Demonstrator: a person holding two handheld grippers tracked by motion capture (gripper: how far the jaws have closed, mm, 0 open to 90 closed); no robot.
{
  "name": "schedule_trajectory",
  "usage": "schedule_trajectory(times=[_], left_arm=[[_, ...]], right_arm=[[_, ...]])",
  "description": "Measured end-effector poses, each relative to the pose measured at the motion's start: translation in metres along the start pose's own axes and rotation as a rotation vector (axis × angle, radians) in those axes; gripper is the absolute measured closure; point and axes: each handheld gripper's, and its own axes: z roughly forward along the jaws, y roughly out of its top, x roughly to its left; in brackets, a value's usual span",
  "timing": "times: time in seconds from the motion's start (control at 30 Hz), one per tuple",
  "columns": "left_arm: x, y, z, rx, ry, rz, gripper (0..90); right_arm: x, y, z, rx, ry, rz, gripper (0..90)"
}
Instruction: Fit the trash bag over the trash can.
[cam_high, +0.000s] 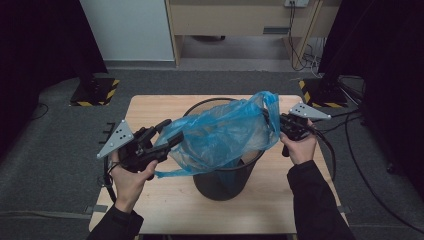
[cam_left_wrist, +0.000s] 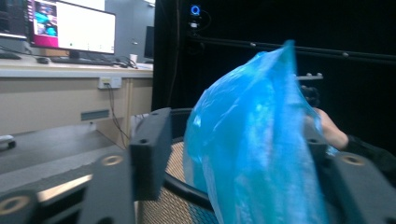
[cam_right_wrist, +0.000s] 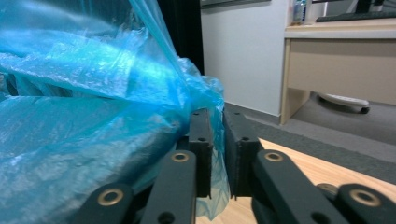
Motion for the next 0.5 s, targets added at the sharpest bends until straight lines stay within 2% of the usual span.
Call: schedule_trajectory(times=[0.17,0.27,0.4,0.47,0.5], left_arm=[[0.011,0.003,0.006,-0.014,0.013,-0.036,67.7],[0.015,0.007,0.011,-0.008,0.018,-0.044,75.2],[0.018,0.010,0.015,0.012,0.025,-0.060,79.4],[0.020,0.010,0.016,0.023,0.029,-0.066,80.0],[0.021,0.010,0.017,0.029,0.034,-0.075,80.1]], right_arm=[[-0.007,0.008,-0.010,-0.061,0.001,0.018,64.6],[-0.015,0.014,-0.019,-0.102,0.000,0.009,57.1],[-0.019,0.020,-0.027,-0.164,0.051,-0.016,46.3],[-0.018,0.022,-0.029,-0.186,0.115,-0.017,41.4],[-0.017,0.023,-0.030,-0.191,0.133,-0.027,40.7]])
